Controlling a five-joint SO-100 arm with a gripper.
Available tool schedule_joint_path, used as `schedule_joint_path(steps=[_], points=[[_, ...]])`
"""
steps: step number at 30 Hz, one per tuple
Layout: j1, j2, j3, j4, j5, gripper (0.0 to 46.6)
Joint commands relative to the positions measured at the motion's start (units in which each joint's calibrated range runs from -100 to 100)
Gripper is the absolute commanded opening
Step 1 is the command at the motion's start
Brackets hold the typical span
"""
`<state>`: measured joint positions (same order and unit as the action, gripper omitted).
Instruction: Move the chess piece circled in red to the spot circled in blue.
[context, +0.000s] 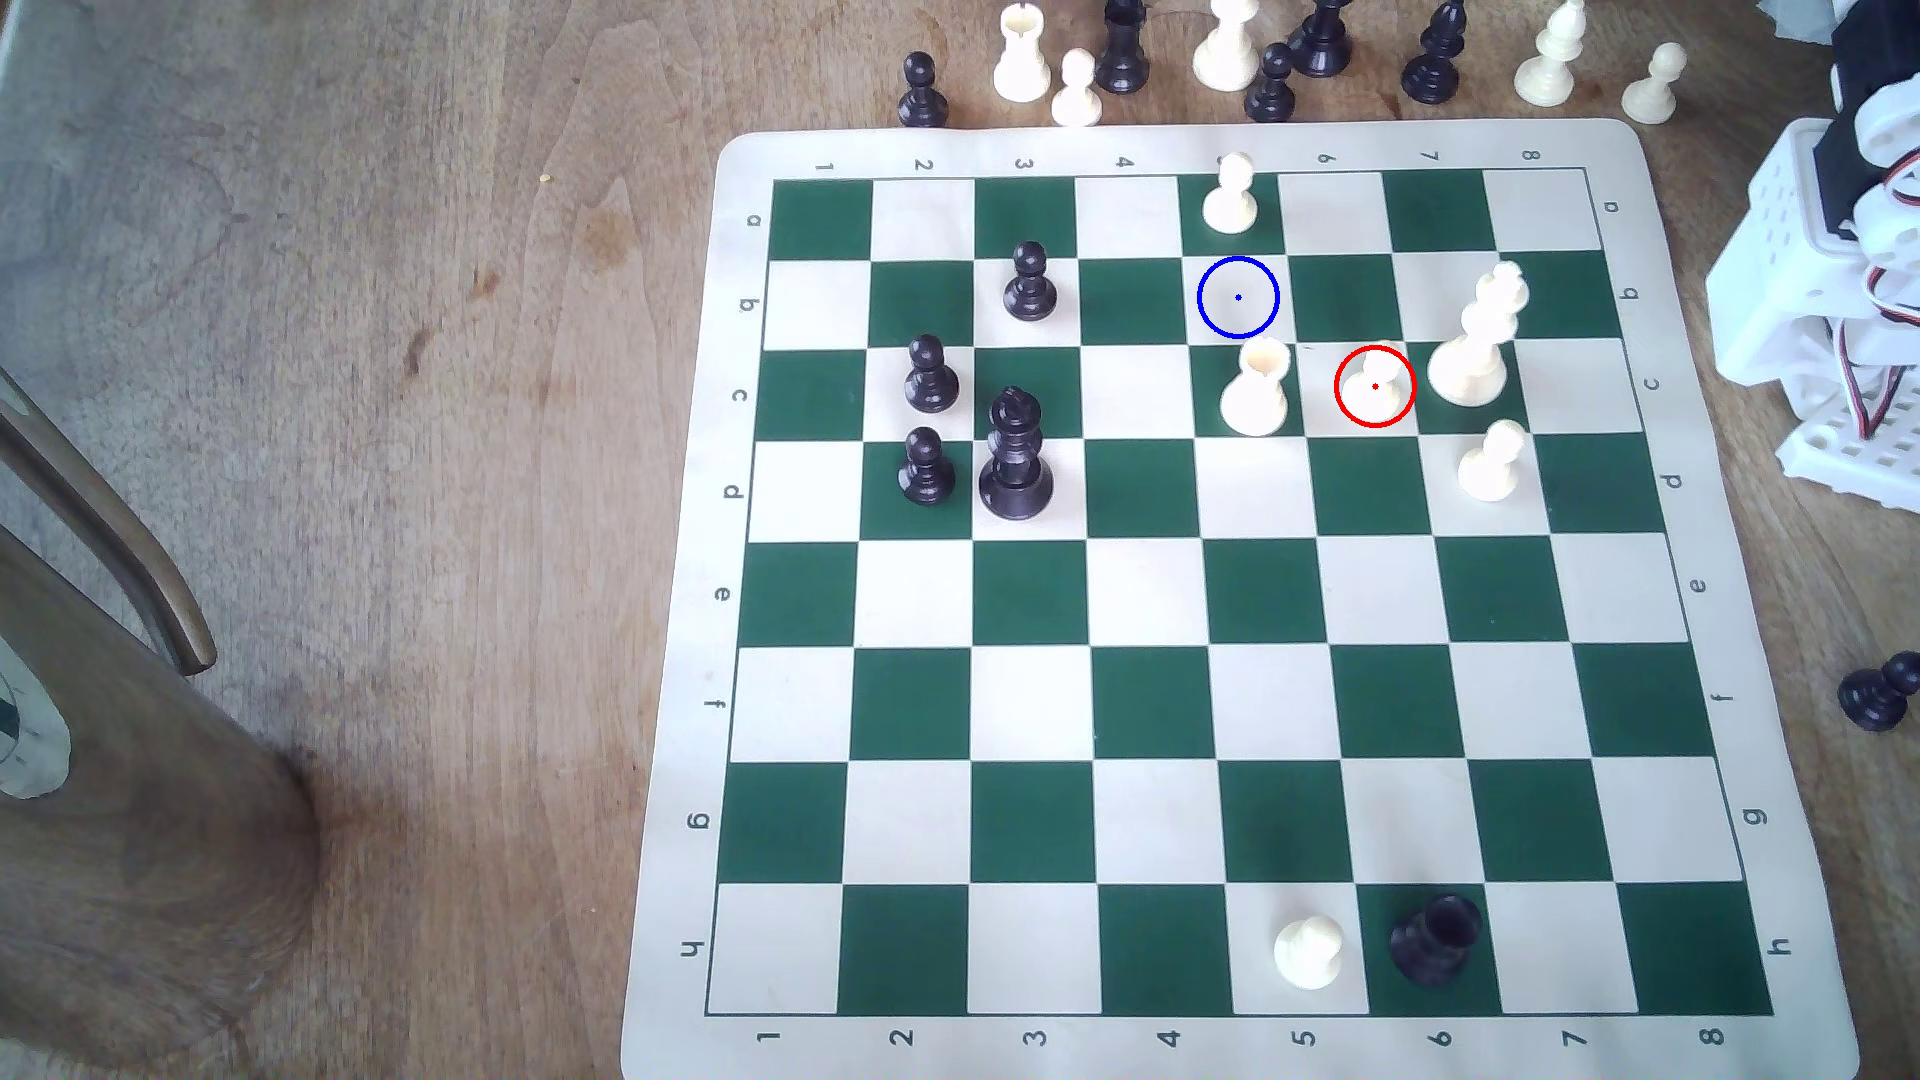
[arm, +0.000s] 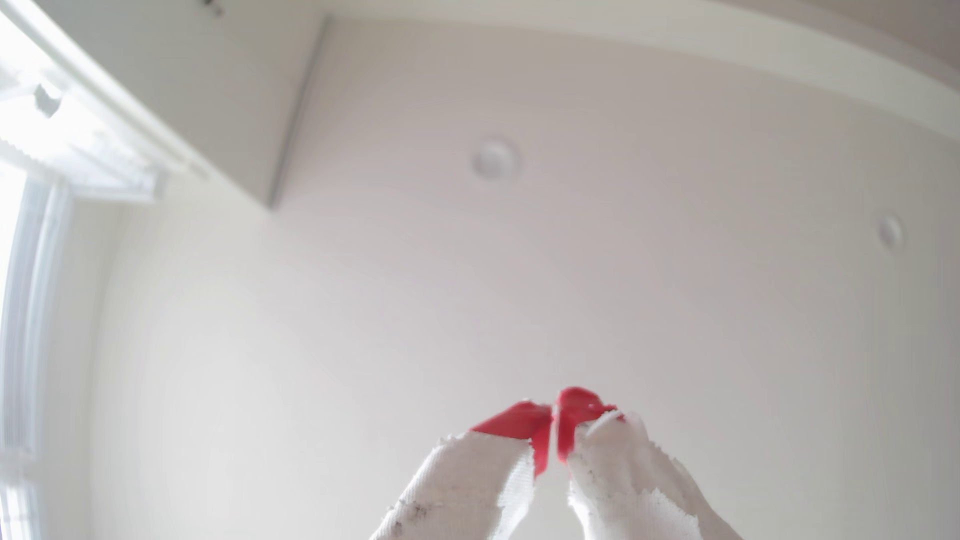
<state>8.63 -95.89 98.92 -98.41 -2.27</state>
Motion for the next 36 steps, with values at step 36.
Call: schedule_joint_path(steps=[36], points=[[-4.1,0.1,-39.5,72.4,0.3,3.0]])
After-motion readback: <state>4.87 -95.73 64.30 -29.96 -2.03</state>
